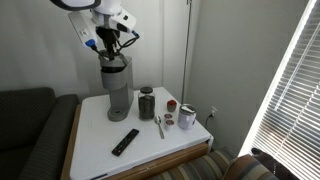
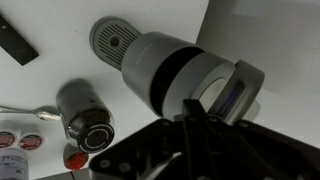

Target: Open the grey coffeemaker

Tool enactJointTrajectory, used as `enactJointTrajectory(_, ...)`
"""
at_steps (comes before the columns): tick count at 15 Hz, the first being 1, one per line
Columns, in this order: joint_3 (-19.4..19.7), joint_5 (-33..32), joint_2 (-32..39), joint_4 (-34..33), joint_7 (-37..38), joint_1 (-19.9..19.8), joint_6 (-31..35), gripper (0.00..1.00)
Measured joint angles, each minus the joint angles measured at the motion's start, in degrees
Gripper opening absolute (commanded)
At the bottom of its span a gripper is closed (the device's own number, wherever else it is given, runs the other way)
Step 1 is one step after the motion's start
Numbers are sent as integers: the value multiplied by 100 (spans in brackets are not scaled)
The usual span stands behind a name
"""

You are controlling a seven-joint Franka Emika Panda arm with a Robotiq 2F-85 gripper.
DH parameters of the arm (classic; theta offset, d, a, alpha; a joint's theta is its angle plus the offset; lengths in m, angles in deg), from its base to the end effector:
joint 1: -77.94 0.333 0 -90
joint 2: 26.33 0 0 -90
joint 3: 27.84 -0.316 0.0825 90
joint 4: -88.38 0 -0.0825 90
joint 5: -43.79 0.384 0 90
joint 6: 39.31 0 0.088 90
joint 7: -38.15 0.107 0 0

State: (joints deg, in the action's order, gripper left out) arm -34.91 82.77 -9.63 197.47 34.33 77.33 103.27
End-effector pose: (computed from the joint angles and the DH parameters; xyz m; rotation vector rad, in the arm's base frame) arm 0.6408 0.0645 0.3776 -2.5614 0.4149 -0.3502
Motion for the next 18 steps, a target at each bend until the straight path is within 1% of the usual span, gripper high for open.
enactJointTrajectory(11, -32, -6, -197, -21, 0, 144, 356, 0)
enactJointTrajectory(18, -33, -57, -301, -207, 0, 254, 388, 0)
